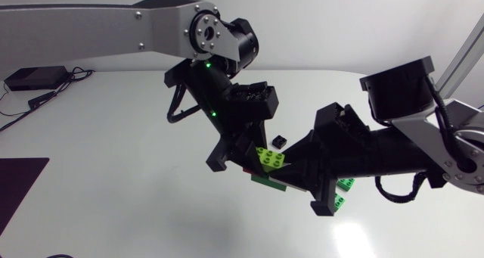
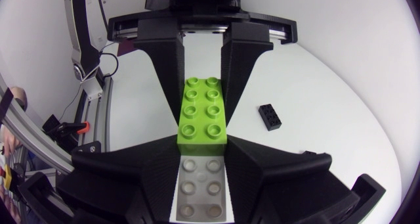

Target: Separate the duplo bricks

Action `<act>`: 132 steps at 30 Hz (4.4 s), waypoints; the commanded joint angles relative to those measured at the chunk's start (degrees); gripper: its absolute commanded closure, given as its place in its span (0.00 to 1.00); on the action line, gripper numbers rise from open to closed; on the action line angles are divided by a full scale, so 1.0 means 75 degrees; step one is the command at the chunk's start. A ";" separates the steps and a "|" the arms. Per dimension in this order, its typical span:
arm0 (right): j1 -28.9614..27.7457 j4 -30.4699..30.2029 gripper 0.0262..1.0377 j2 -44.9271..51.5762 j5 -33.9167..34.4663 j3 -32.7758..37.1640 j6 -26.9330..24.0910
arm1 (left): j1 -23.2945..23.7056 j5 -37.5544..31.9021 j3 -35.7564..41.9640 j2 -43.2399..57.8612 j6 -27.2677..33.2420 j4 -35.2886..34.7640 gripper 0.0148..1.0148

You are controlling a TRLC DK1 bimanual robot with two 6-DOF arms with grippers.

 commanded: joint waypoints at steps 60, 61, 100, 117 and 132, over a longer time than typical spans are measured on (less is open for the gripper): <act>-0.0020 0.0105 0.72 0.0095 0.0019 -0.0428 -0.0338 | 0.0301 0.0045 0.0099 -0.0514 0.0258 -0.0512 0.48; -0.0032 0.0105 0.72 0.0084 0.0008 -0.0428 -0.0338 | 0.0290 0.0045 0.0099 -0.0490 0.0258 -0.0512 0.48; -0.1016 -0.0317 0.73 -0.0877 0.0840 -0.0921 -0.1182 | 0.1298 -0.0799 -0.0873 -0.0233 0.0422 0.0156 0.84; -0.1250 -0.0586 0.73 -0.1451 0.0547 -0.0780 -0.0971 | 0.1403 -0.1139 -0.3404 0.0154 0.0187 0.2874 0.70; -0.1250 -0.0739 0.73 -0.1686 0.0394 -0.0850 -0.0936 | 0.1204 -0.1197 -0.3838 0.0424 0.0011 0.3413 0.28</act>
